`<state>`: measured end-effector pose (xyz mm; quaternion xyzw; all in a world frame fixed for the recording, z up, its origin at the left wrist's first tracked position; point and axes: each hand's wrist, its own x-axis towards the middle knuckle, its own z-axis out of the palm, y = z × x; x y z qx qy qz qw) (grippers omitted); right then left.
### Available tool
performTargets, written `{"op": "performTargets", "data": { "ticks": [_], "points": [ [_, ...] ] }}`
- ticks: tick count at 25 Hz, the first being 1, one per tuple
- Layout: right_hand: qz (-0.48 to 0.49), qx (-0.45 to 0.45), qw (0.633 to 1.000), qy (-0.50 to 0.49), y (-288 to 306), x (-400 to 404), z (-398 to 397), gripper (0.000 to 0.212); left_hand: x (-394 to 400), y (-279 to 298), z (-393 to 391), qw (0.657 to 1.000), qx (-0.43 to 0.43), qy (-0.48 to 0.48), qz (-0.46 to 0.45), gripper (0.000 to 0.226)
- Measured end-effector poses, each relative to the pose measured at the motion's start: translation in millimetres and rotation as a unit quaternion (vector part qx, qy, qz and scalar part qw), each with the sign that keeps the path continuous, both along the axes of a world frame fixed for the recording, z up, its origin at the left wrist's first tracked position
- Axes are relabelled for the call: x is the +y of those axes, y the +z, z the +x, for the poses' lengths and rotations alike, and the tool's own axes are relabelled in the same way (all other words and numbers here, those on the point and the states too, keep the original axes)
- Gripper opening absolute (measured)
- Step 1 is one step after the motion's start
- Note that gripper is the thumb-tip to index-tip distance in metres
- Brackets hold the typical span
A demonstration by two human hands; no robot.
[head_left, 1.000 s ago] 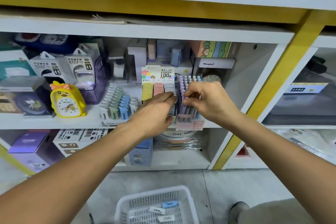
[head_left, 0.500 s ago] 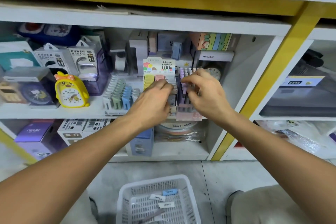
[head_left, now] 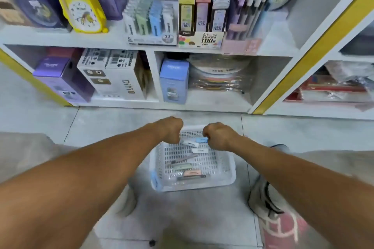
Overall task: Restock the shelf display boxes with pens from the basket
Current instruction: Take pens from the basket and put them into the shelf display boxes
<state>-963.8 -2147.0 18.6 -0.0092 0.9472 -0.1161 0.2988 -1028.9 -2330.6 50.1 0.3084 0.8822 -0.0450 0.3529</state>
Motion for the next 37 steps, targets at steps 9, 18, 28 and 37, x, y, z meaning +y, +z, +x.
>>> {"op": "performTargets", "data": {
  "ticks": [9,18,28,37],
  "points": [
    [0.005,-0.056,0.998,-0.012,-121.5,2.1,33.3,0.056,-4.4,-150.8,59.0,0.999,-0.02,0.03,0.004,0.06],
    [0.025,0.006,0.999,-0.035,-162.8,-4.9,38.0,0.07,21.6,-193.5,80.9,0.998,0.013,-0.006,0.054,0.066],
    [0.057,-0.004,0.998,-0.029,-165.8,-1.3,28.6,0.037,22.0,-202.9,83.4,0.996,0.009,-0.027,0.084,0.039],
    [-0.065,-0.089,0.984,-0.136,-150.8,3.7,20.5,0.021,8.1,-192.2,62.3,0.916,-0.156,0.326,0.175,0.022]
  ]
}}
